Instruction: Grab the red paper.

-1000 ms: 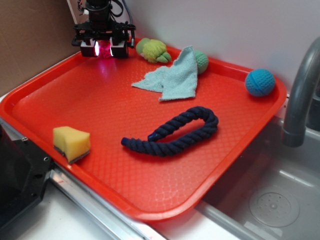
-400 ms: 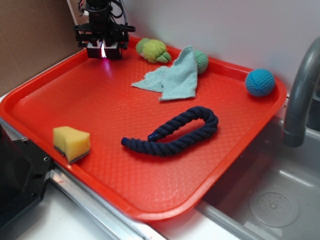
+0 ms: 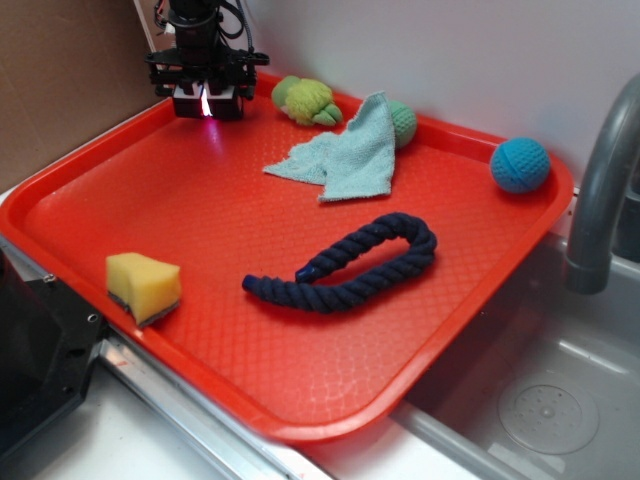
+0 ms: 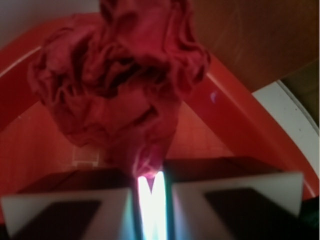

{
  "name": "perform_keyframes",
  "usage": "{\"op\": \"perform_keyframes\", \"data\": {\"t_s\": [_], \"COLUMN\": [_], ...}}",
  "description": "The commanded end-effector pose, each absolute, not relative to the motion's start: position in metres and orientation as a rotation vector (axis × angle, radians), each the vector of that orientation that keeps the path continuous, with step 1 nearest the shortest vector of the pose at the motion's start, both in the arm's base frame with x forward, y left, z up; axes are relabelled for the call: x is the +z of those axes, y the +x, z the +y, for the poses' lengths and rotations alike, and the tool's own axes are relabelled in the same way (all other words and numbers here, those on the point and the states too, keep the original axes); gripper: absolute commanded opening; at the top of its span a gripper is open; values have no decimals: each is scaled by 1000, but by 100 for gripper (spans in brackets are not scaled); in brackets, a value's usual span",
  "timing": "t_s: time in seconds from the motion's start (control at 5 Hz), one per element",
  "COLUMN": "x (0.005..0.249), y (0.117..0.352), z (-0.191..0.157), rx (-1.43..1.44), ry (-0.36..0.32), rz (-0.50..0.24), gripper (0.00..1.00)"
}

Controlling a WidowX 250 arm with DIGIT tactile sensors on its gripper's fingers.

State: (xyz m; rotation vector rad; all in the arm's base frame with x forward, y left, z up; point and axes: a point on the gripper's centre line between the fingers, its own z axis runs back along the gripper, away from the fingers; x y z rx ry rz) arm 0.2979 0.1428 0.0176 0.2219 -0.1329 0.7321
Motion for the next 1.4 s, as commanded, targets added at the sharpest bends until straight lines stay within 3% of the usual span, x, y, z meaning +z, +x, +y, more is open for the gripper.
{"op": "perform_keyframes", "data": {"t_s": [0.0, 0.2, 0.4, 0.6, 1.2], "x": [48, 67, 80, 80, 59], "y": [292, 301, 317, 326, 342], "z": [152, 153, 152, 153, 163], "rx": [735, 764, 788, 791, 800], "ry": [205, 171, 178, 171, 167], "rz": [-224, -295, -364, -382, -354], "gripper": [8, 100, 100, 100, 100]}}
